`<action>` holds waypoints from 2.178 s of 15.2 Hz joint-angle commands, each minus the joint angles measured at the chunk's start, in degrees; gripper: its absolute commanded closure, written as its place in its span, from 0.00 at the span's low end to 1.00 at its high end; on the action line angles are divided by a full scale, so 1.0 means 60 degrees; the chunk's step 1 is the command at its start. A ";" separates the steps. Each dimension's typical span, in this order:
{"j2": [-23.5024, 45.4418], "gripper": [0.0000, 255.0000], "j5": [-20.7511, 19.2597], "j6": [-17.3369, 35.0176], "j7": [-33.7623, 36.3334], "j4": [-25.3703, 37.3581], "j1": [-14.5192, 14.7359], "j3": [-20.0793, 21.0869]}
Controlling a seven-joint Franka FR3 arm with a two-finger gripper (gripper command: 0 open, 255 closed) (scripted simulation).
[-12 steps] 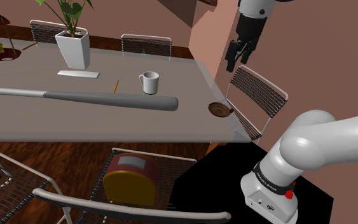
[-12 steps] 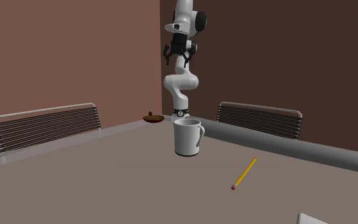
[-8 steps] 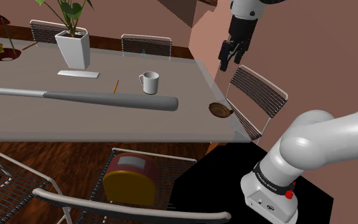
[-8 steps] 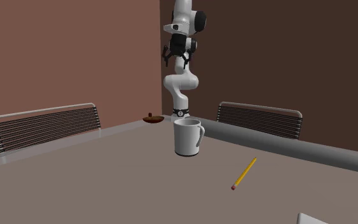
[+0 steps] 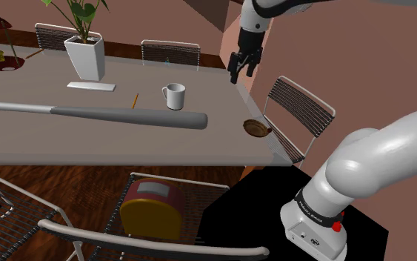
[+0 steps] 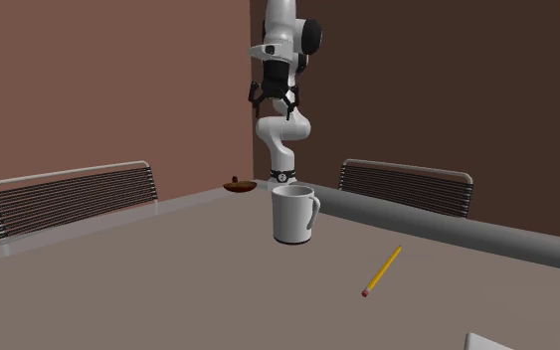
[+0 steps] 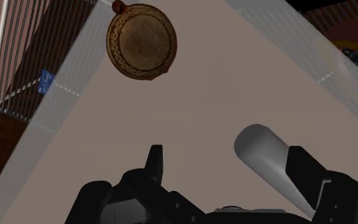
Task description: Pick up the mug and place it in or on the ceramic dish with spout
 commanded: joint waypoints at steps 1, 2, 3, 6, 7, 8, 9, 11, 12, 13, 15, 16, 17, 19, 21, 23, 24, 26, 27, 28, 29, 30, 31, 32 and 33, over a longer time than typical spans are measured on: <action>0.0766 0.00 0.0069 0.0435 -0.0060 0.0339 0.0005 -0.0047; 0.1137 0.00 0.0108 0.0603 -0.0095 0.0543 0.0008 -0.0069; 0.1510 0.00 0.0149 0.0759 -0.0133 0.0760 0.0011 -0.0088; 0.2628 0.00 0.0287 0.1155 -0.0256 0.1483 0.0022 -0.0138; 0.3002 0.00 0.0337 0.1263 -0.0300 0.1748 0.0024 -0.0150; 0.3376 0.00 0.0389 0.1358 -0.0345 0.2026 0.0027 -0.0161; 0.3750 0.00 0.0442 0.1441 -0.0390 0.2317 0.0031 -0.0171; 0.4501 0.00 0.0553 0.1570 -0.0483 0.2937 0.0033 -0.0183; 0.4879 0.00 0.0609 0.1615 -0.0530 0.3267 0.0032 -0.0184; 0.5258 0.00 0.0666 0.1648 -0.0576 0.3612 0.0029 -0.0182; 0.6022 0.00 0.0777 0.1674 -0.0664 0.4346 0.0021 -0.0172; 0.6409 0.00 0.0832 0.1667 -0.0706 0.4737 0.0015 -0.0164; 0.6800 0.00 0.0884 0.1646 -0.0747 0.5145 0.0009 -0.0153; 0.7598 0.00 0.0984 0.1562 -0.0820 0.6021 -0.0005 -0.0125; 0.8426 0.00 0.1074 0.1415 -0.0883 0.6989 -0.0018 -0.0091; 0.9298 0.00 0.1152 0.1195 -0.0934 0.8073 -0.0029 -0.0052; 0.9730 0.00 0.1184 0.1062 -0.0953 0.8635 -0.0033 -0.0032; 0.9796 0.00 0.1184 0.1282 -0.0955 0.8481 -0.0027 -0.0028; 0.9829 0.00 0.1185 0.1392 -0.0956 0.8404 -0.0023 -0.0027; 0.9866 0.00 0.1186 0.1500 -0.0957 0.8334 -0.0019 -0.0026; 0.9906 0.00 0.1186 0.1606 -0.0958 0.8267 -0.0015 -0.0025; 0.9947 0.00 0.1187 0.1711 -0.0959 0.8203 -0.0010 -0.0024; 0.9993 0.00 0.1187 0.1814 -0.0959 0.8147 -0.0006 -0.0023; 1.0017 0.00 0.1188 0.1874 -0.0960 0.8110 -0.0004 -0.0022; 1.0019 0.00 0.1188 0.1874 -0.0960 0.8113 -0.0004 -0.0022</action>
